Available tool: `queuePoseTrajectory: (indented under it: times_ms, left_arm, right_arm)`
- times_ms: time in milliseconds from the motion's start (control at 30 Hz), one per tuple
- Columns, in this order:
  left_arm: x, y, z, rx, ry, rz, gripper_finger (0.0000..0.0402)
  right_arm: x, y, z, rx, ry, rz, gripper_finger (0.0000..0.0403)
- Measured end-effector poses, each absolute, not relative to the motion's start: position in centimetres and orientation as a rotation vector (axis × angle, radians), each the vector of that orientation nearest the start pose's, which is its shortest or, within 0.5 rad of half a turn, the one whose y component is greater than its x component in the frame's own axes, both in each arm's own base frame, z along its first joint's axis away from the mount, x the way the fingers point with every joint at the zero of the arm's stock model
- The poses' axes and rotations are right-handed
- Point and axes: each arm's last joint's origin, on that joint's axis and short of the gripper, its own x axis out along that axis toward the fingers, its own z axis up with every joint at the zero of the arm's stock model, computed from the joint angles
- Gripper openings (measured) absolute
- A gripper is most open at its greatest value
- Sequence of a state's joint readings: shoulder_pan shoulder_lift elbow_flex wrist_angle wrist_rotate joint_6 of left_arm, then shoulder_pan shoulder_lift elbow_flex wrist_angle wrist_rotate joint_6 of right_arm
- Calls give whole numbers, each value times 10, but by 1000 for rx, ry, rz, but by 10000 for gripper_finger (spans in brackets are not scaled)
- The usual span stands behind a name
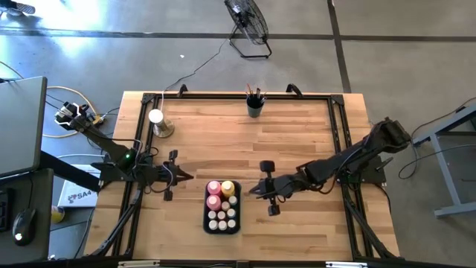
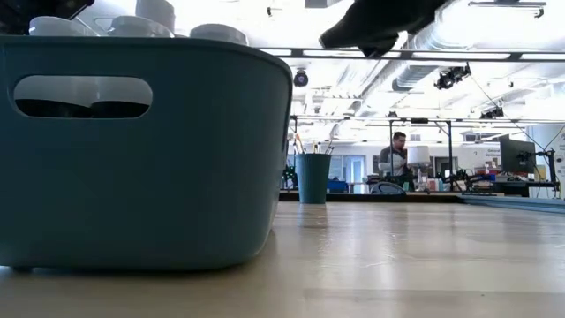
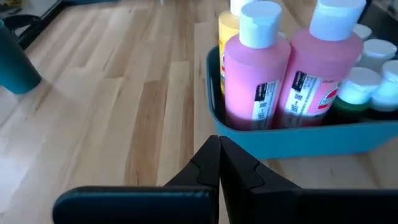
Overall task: Pick & Place Paint Supplies
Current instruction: Return to Home Position
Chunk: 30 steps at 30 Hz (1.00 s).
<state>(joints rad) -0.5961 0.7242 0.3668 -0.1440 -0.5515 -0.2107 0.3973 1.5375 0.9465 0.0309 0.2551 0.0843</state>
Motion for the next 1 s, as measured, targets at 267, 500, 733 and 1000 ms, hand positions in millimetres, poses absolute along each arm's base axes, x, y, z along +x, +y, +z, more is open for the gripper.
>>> queuePoseTrajectory:
  times_ms: [267, 500, 733, 1000]
  left_arm:
    - [138, -72, 211, 78, 347, 87, 0]
    - [137, -71, 219, 165, 284, 99, 0]
    - [127, -62, 226, 169, 253, 141, 0]
    - [109, -51, 240, 199, 164, 114, 0]
  right_arm:
    - [290, 114, 225, -64, 542, 72, 3]
    - [262, 103, 247, -89, 457, 89, 3]
    - [223, 83, 254, -50, 358, 66, 3]
    - [184, 68, 248, 19, 232, 69, 3]
